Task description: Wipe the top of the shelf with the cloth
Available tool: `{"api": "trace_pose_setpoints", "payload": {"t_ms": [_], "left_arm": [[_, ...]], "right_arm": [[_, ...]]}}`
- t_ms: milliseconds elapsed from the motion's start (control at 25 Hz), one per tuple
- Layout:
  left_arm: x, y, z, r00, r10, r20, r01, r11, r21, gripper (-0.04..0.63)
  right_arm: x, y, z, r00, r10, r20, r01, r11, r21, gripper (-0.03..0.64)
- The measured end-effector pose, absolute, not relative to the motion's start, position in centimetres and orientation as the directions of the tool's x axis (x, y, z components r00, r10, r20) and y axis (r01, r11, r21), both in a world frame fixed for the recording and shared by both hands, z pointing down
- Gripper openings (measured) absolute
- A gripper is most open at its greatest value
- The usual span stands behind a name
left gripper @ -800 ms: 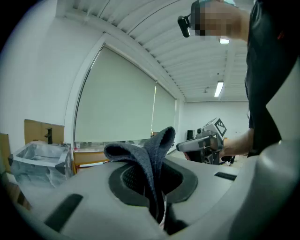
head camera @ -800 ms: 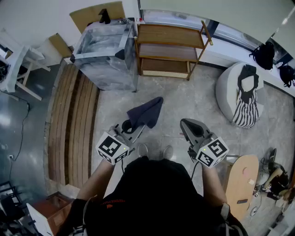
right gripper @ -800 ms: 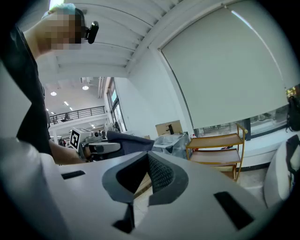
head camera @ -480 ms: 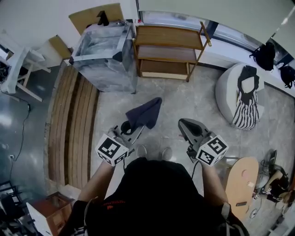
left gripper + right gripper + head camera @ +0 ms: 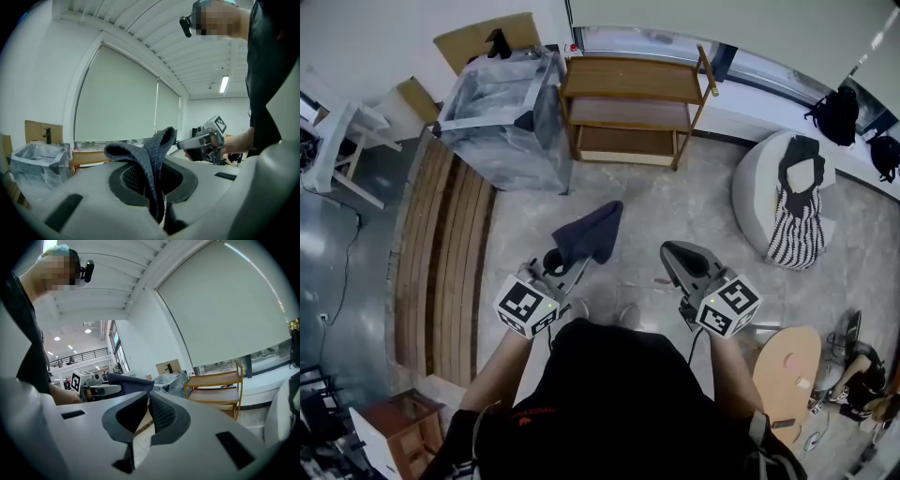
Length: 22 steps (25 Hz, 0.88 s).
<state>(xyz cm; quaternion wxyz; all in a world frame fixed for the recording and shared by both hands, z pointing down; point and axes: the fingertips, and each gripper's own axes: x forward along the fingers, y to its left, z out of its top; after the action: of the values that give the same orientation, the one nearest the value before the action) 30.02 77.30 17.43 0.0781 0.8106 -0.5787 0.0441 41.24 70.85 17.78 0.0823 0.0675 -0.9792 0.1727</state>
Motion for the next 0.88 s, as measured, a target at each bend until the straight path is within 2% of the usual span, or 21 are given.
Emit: {"api": "trace_pose_setpoints", "payload": {"t_ms": [360,880], "left_arm": [[32.7,74.4,17.9,0.315,-0.934,0.168,-0.949,-0.305,0.081,0.037],[30.5,70.0,19.2,0.305,-0.935,0.182,-0.952,-0.291,0.098,0.038]], "right_arm": [[44.1,68.2,18.4,-0.976,-0.09,0.198,-0.151,0.935,-0.322,0.006],[42.5,63.2,19.0,-0.977,-0.095,0.19,-0.154,0.934,-0.323,0.006]]}}
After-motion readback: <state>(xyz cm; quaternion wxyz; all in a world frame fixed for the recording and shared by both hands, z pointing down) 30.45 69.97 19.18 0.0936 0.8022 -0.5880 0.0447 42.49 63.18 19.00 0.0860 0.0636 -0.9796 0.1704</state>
